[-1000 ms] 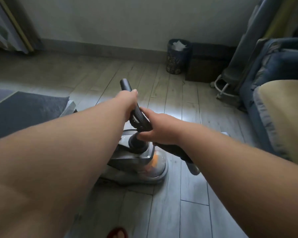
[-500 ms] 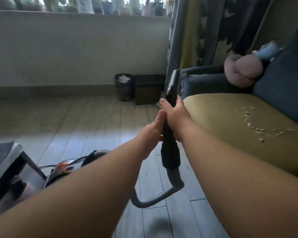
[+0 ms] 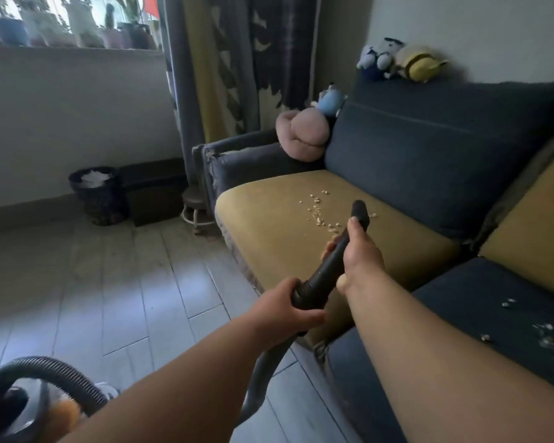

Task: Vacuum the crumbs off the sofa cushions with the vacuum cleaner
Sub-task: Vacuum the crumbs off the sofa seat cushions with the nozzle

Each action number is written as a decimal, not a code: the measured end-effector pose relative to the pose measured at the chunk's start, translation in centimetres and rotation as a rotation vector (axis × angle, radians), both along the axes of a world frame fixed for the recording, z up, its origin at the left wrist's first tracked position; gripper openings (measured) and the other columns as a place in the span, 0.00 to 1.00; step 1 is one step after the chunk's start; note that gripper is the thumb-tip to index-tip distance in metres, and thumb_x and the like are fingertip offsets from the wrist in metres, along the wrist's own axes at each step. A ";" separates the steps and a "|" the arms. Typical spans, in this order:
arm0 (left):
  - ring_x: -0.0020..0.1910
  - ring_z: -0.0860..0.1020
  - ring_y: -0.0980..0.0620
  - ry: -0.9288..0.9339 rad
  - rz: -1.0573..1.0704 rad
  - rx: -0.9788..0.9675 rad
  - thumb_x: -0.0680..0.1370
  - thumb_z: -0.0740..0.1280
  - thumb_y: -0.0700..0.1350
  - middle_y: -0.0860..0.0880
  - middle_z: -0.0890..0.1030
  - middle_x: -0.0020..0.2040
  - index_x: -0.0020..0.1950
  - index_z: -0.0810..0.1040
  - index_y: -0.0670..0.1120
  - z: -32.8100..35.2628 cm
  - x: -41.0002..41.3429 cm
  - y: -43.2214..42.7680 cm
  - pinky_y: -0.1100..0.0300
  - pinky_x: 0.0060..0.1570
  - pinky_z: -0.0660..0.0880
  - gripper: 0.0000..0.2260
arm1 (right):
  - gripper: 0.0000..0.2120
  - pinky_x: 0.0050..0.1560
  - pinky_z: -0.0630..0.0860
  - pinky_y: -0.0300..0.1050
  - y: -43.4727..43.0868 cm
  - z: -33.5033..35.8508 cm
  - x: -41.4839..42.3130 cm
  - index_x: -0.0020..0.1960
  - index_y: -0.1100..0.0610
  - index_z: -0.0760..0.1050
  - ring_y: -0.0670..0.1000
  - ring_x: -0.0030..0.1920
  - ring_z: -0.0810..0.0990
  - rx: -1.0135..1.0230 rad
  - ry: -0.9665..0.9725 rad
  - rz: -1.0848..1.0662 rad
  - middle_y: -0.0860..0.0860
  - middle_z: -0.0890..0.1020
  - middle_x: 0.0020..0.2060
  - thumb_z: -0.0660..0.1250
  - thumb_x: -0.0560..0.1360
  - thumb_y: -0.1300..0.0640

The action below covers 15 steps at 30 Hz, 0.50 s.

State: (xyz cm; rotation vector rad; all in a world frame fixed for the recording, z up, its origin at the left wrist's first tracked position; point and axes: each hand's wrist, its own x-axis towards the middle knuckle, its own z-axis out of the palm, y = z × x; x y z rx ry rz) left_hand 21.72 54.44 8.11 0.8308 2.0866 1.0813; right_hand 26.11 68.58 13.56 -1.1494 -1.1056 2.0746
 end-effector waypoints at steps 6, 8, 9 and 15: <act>0.39 0.76 0.61 0.318 -0.137 -0.122 0.66 0.77 0.56 0.56 0.76 0.42 0.47 0.65 0.62 1.3 -0.8 2.3 0.70 0.30 0.68 0.21 | 0.16 0.40 0.78 0.46 1.7 0.7 1.7 0.47 0.54 0.73 0.53 0.44 0.82 -0.133 0.056 -0.095 0.53 0.77 0.37 0.66 0.75 0.41; 0.39 0.76 0.60 0.365 -0.168 -0.117 0.66 0.77 0.57 0.56 0.76 0.43 0.51 0.64 0.61 2.4 -1.1 2.6 0.69 0.31 0.69 0.23 | 0.16 0.40 0.79 0.46 1.8 1.8 2.0 0.49 0.55 0.74 0.51 0.36 0.81 -0.166 0.129 -0.115 0.52 0.77 0.36 0.67 0.75 0.42; 0.40 0.76 0.60 0.387 -0.175 -0.109 0.66 0.77 0.57 0.56 0.76 0.43 0.51 0.64 0.61 3.1 -1.2 2.7 0.69 0.32 0.68 0.24 | 0.17 0.40 0.80 0.45 1.9 2.3 2.1 0.51 0.55 0.74 0.49 0.33 0.80 -0.181 0.168 -0.123 0.52 0.77 0.36 0.67 0.75 0.42; 0.41 0.75 0.61 0.455 -0.215 -0.007 0.65 0.77 0.58 0.58 0.76 0.43 0.45 0.67 0.64 6.8 -0.8 2.5 0.68 0.36 0.67 0.19 | 0.16 0.43 0.79 0.46 2.3 6.3 3.8 0.50 0.56 0.73 0.48 0.30 0.76 -0.184 0.331 -0.183 0.51 0.76 0.33 0.67 0.76 0.43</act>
